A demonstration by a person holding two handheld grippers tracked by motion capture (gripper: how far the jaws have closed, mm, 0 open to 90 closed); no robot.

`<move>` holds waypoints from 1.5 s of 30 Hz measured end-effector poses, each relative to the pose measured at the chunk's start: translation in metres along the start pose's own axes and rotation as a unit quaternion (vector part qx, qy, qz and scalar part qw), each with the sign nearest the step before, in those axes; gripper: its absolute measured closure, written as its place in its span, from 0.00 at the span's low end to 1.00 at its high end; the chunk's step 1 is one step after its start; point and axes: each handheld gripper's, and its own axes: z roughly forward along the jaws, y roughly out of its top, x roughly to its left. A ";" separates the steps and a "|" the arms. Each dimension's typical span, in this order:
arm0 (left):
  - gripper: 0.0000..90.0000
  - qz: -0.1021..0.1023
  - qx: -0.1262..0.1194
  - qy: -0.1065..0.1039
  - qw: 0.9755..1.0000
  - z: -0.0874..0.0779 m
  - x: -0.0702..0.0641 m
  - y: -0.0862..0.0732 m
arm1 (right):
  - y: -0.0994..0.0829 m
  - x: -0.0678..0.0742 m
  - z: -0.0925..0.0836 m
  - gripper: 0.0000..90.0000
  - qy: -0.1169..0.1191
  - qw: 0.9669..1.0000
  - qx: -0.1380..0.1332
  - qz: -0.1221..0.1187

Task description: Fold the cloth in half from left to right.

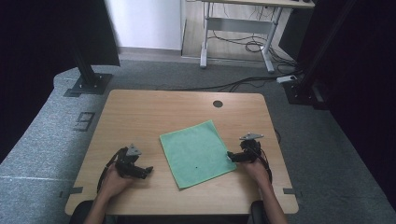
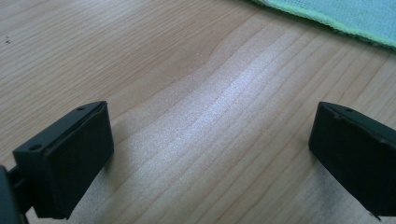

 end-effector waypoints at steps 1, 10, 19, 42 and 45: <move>0.00 -0.002 0.002 0.000 1.000 0.000 0.000 0.001 | -0.001 0.000 0.000 0.01 0.000 1.000 -0.002 0.001; 0.16 -0.016 -0.008 0.003 1.000 -0.001 0.012 0.024 | -0.003 -0.001 0.000 0.00 0.000 1.000 -0.010 0.001; 0.31 -0.025 -0.046 0.012 0.999 0.003 0.022 0.075 | -0.004 0.000 0.000 0.00 -0.002 1.000 -0.010 0.002; 0.55 -0.042 -0.020 0.050 0.998 0.061 0.033 0.095 | -0.004 0.000 0.000 0.00 -0.002 1.000 -0.011 0.003; 0.54 -0.034 -0.017 0.058 0.998 0.067 0.032 0.092 | -0.004 0.000 0.000 0.00 -0.002 1.000 -0.011 0.003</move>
